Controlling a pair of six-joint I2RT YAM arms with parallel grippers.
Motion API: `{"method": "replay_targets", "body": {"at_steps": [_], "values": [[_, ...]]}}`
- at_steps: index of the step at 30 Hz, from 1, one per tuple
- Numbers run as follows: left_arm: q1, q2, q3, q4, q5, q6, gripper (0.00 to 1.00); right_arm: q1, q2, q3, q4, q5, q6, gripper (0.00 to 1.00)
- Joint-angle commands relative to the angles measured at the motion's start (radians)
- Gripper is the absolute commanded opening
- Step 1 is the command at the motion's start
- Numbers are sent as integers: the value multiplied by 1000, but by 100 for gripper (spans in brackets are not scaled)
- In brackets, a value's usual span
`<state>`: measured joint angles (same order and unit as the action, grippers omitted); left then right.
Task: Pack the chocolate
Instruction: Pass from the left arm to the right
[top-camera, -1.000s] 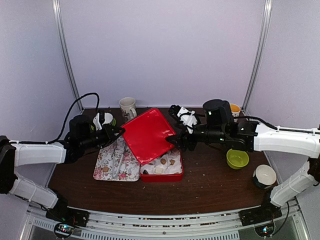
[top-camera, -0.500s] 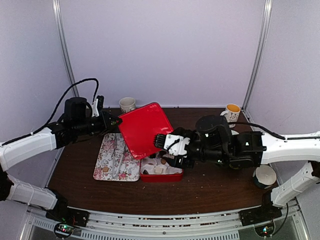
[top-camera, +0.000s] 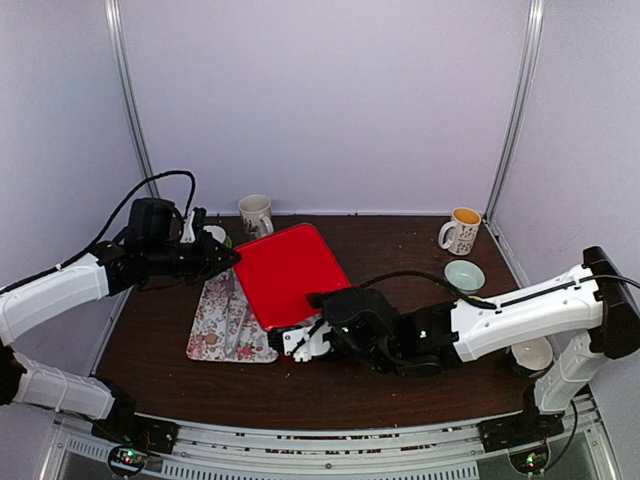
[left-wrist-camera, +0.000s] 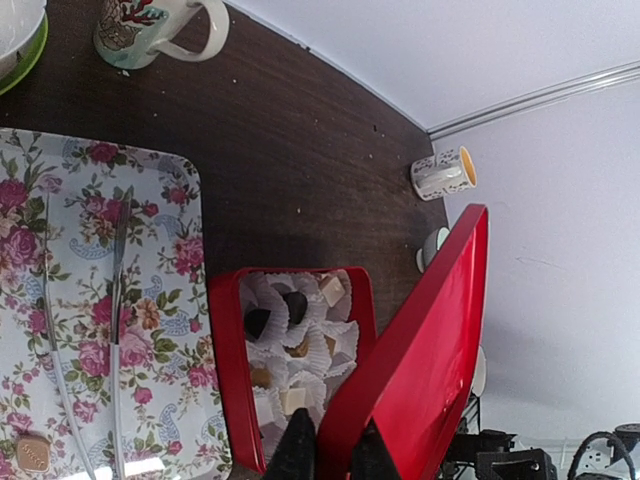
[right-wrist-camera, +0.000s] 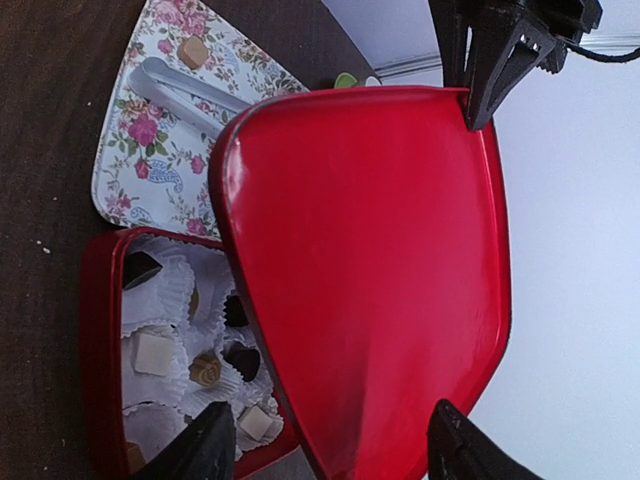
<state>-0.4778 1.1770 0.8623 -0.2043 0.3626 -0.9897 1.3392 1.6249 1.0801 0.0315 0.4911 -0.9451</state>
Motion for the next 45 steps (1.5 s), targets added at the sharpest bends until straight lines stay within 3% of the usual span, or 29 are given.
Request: {"method": "replay_targets", "body": {"at_steps": [1, 5, 8, 15, 19, 25, 27, 29, 33, 39, 45], "values": [[8, -32, 24, 48, 33, -36, 4, 6, 32, 26, 92, 73, -74, 65], [8, -37, -9, 94, 45, -65, 4, 6, 105, 36, 192, 140, -120, 46], [8, -33, -15, 101, 56, -70, 5, 6, 149, 28, 274, 179, -170, 38], [8, -45, -23, 111, 40, -76, 7, 6, 131, 13, 317, 170, -161, 10], [8, -50, -39, 138, 51, -87, 23, 5, 116, -5, 338, 167, -165, 0], [8, -126, -64, 230, 57, -65, 59, 1, 104, -32, 400, 187, -152, 0], [8, -177, -38, 160, 19, 3, 80, -4, 95, -29, 390, 197, -127, 0], [8, -215, -3, 78, -21, 73, 89, -11, 74, -25, 358, 198, -84, 0], [8, -269, 48, -42, -80, 192, 97, -28, 1, -19, 275, 178, 18, 0], [8, -295, 122, -162, -161, 330, 98, -66, -124, 21, 92, 113, 238, 0], [8, -302, 196, -240, -244, 433, 98, -167, -263, 25, -85, -204, 495, 0]]}}
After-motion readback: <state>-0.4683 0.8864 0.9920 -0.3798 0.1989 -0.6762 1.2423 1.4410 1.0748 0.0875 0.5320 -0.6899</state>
